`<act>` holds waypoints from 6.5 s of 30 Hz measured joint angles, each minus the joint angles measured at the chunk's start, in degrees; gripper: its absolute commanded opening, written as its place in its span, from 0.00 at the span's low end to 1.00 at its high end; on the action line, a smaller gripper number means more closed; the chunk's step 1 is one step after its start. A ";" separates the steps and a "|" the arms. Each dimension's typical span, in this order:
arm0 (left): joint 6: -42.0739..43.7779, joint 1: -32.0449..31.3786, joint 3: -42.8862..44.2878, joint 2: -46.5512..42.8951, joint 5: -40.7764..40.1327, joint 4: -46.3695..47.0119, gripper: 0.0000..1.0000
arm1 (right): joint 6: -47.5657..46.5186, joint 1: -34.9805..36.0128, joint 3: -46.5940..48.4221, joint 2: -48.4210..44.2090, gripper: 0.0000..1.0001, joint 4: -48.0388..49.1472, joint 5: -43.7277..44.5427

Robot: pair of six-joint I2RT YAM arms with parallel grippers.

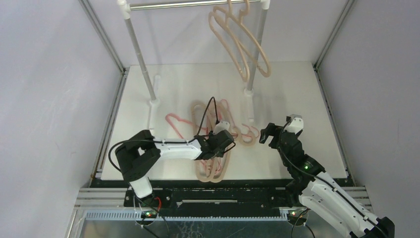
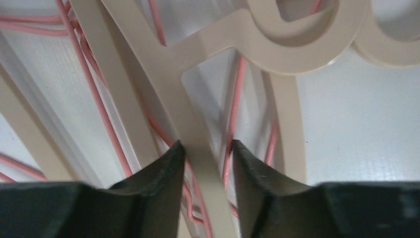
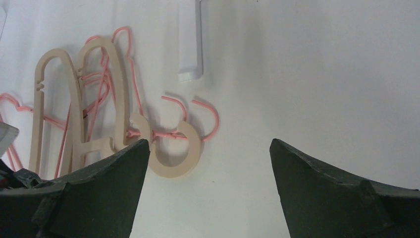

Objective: Organize the hangers

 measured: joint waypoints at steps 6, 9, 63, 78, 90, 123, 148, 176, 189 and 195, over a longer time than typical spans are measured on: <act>-1.01 -0.09 0.09 1.01 -0.59 -0.13 0.08 | 0.00 -0.02 0.00 -0.31 1.00 0.00 0.00; -1.31 -0.17 0.09 1.03 -1.31 -0.22 0.00 | 0.00 -0.02 0.00 -0.37 1.00 -0.02 0.00; -31.65 44.81 38.66 -5.14 40.72 25.11 0.01 | -0.39 -0.04 0.35 0.26 1.00 -0.39 -0.02; -38.05 44.26 47.17 5.40 43.45 26.18 0.19 | -0.13 -0.07 0.35 0.92 1.00 -0.50 0.24; -31.39 41.03 46.90 6.43 45.13 25.18 0.67 | -0.11 -0.07 0.35 0.76 1.00 -0.50 0.24; 4.17 21.29 -19.41 -44.02 18.51 15.61 0.84 | -0.09 -0.04 0.35 2.45 1.00 -0.20 -0.20; 5.22 -6.03 -3.23 -5.90 -4.50 6.99 0.68 | 2.67 0.37 0.35 -0.26 0.99 -1.49 0.63; 9.79 -6.05 -0.46 4.04 0.22 12.61 0.28 | 3.65 0.37 0.35 -1.22 0.99 -1.53 1.09; 10.38 -6.12 0.31 3.63 -3.89 8.39 0.00 | 3.65 0.37 0.35 -2.01 1.00 -1.57 1.29; 11.37 -6.10 0.31 -3.89 -4.13 1.11 0.00 | 3.63 0.37 0.35 -1.86 1.00 -1.55 1.29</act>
